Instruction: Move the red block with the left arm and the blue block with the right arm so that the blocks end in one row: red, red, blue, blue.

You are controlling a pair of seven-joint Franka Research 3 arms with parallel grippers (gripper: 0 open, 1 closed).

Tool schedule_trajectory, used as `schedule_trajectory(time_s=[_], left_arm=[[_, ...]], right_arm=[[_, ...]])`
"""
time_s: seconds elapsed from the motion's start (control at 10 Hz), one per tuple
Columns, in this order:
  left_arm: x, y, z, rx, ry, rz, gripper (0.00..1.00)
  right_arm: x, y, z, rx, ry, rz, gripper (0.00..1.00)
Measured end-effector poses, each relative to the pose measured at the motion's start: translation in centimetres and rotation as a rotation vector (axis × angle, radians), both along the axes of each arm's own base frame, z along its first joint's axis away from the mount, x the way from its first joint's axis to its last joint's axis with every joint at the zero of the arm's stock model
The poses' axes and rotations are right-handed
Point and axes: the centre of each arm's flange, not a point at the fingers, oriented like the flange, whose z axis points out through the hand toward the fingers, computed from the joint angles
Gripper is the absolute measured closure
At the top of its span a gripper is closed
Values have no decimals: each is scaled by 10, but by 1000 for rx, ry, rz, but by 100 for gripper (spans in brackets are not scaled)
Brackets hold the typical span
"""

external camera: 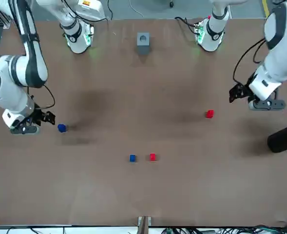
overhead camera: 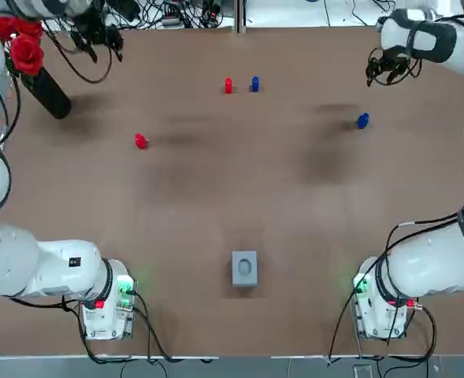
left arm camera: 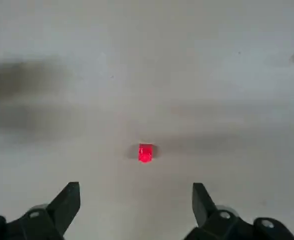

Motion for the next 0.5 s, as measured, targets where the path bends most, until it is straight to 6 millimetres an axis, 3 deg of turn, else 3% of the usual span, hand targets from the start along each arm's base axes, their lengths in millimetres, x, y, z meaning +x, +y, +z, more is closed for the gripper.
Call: schedule_trajectory(time_s=[0.3,0.5], left_arm=[[-22,0,-75,4,-31,-7,1],[-31,-9,-118,4,-1,-28,1]], right_arm=[[2,-6,-56,76,35,-5,16],[1,-16,-82,104,47,14,19]])
